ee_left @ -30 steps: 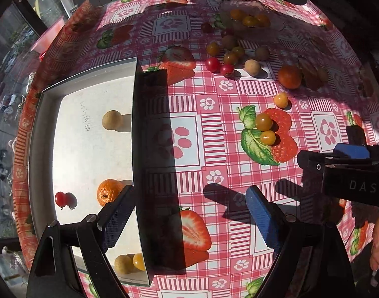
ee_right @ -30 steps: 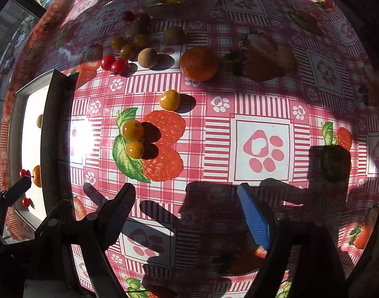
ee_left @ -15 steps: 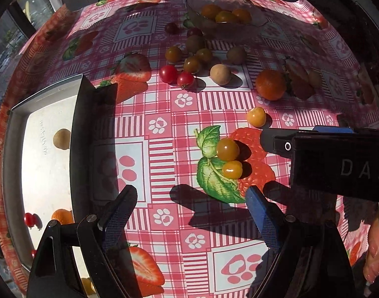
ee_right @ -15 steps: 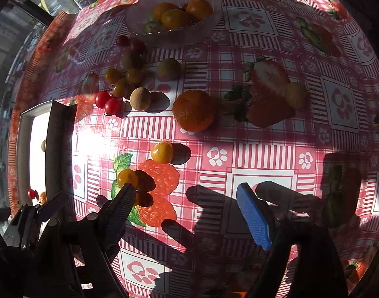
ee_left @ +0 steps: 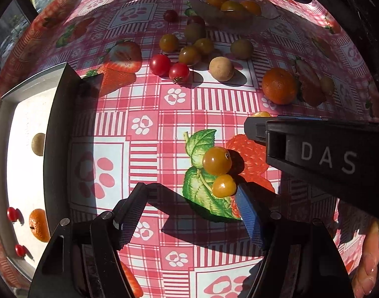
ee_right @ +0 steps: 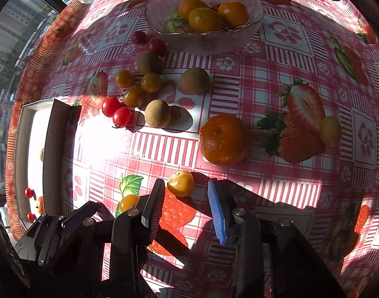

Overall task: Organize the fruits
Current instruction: 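Grasp a yellow cherry tomato with the right tool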

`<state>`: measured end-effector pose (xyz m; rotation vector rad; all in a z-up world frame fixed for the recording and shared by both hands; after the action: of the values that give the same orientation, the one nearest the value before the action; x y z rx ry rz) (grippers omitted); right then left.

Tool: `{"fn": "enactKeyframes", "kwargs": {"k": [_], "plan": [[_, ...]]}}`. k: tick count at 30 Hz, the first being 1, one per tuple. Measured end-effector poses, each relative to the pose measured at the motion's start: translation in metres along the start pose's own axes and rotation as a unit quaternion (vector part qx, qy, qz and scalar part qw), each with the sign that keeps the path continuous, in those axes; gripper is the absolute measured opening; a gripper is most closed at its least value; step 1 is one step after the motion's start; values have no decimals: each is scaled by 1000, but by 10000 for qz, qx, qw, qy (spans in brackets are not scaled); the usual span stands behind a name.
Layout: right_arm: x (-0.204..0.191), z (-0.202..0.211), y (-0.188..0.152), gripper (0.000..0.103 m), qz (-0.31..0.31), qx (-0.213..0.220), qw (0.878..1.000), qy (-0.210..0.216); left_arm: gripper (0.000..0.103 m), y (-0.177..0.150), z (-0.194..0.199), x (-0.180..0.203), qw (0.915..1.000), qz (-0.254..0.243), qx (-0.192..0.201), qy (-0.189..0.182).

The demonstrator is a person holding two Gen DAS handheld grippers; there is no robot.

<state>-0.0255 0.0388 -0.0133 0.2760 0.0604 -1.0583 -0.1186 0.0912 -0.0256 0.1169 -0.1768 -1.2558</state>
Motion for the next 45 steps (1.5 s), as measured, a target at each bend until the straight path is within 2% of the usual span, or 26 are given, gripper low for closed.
{"fn": "enactKeyframes", "kwargs": {"k": [1,4,9,12,16,22,30,40,45], "plan": [[2,1,-2,22,14,-16,10000,23,74,0,0,0,10000,-5,3,26],[5,4,-5,23,-31,18,10000,71,73,0,0,1,10000,-35,6,67],[18,13,-19,23,-264,89,9995,168,59,-1,3,10,9999,-107,33,39],[26,21,-31,22,-370,122,9991,192,48,1,4,16,9998,-188,45,61],[31,28,-44,22,-488,147,9984,225,21,4,6,19,9997,-250,20,40],[34,37,-64,23,-569,147,9978,297,21,5,10,11,9997,-160,-126,-118],[30,43,-83,23,-633,96,9973,373,21,-1,22,1,9997,-136,-106,-198],[9,49,-83,23,-476,100,9982,341,21,-12,52,-38,9995,-95,80,-295],[-1,49,-84,23,-403,61,9988,289,21,-9,44,-38,9995,49,9,-315]]}}
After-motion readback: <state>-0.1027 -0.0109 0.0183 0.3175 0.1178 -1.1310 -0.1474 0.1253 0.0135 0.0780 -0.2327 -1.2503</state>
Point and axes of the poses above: each gripper's, at about its wrist camera, not at the fingertips, and z roughly against the way its jaws point, x to its right, y to its top, the point moved 4 cm from there along -z, roughly the way its jaws point, and after that the axes turned 10 degrees about z, right-handed, at the moved point
